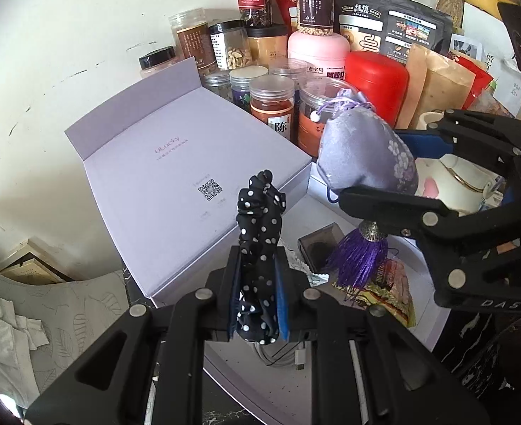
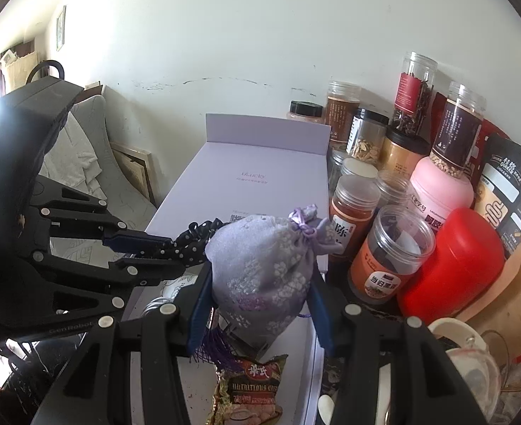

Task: Organize objects
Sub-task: 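Carry the scrunchie and sachet over the white box, then open the left tool to drop the scrunchie while the right tool releases the sachet, then withdraw both tools from the box toward the red snack packet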

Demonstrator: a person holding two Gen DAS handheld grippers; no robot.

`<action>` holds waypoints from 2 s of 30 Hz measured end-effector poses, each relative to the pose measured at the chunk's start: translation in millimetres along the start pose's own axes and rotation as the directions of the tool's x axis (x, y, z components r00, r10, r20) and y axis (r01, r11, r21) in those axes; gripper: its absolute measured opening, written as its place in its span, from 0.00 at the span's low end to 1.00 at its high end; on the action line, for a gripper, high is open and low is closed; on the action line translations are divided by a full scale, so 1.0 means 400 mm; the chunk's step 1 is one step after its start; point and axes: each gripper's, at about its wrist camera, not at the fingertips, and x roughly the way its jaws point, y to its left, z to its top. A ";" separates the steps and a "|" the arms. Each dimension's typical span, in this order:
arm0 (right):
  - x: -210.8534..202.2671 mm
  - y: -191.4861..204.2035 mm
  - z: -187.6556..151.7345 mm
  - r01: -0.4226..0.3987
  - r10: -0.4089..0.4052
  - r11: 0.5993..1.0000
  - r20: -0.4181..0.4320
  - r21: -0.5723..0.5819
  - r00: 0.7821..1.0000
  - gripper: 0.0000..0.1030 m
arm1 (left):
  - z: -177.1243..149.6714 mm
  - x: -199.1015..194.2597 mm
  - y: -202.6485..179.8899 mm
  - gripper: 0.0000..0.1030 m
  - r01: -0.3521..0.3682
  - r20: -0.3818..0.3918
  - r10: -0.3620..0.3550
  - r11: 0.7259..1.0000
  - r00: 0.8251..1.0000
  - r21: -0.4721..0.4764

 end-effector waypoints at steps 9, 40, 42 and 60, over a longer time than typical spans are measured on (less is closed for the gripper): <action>0.054 -0.011 -0.003 -0.005 0.005 1.000 -0.035 0.017 0.999 0.49 | 0.008 0.077 0.018 0.15 -0.008 -0.043 0.008 1.000 0.999 -0.006; 0.105 -0.003 -0.017 0.085 -0.080 0.996 -0.148 0.029 0.986 0.65 | -0.009 0.146 0.019 0.33 -0.023 -0.102 0.022 1.000 0.994 -0.008; 0.089 0.000 -0.015 0.093 -0.088 0.995 -0.140 0.027 0.986 0.65 | -0.008 0.124 0.016 0.39 -0.042 -0.086 0.042 0.999 0.995 0.000; -0.091 0.032 -0.001 0.160 -0.159 0.987 -0.060 0.006 0.985 0.65 | -0.011 -0.077 -0.008 0.42 -0.087 0.002 0.087 0.996 0.996 -0.009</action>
